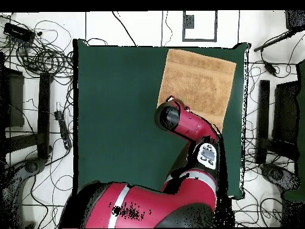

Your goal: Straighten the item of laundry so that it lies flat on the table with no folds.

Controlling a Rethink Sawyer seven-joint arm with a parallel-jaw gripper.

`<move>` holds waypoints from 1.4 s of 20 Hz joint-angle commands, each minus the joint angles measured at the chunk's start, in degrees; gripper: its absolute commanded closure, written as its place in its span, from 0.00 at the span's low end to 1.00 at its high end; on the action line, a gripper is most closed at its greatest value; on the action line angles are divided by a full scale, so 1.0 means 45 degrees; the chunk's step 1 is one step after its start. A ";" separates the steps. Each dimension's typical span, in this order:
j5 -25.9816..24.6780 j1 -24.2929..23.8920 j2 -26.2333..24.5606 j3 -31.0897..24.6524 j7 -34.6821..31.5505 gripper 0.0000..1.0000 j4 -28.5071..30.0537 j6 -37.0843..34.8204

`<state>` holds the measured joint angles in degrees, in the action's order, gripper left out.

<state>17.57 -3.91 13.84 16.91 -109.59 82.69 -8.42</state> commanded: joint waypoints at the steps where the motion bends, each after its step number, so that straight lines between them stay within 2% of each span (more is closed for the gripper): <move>1: 0.0467 0.0674 -0.0677 -0.2088 -0.3068 0.00 0.2640 -0.0550; 9: 0.0708 0.1022 -0.0347 -0.1817 -0.3047 0.00 0.2813 -0.1303; 18: 0.0894 0.0910 -0.0502 -0.1949 -0.2960 0.00 0.2727 -0.0927; 28: 0.0896 0.0888 -0.0185 -0.2128 -0.2915 0.00 0.3188 -0.0907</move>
<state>19.35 -2.29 16.22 16.33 -109.59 88.55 -8.19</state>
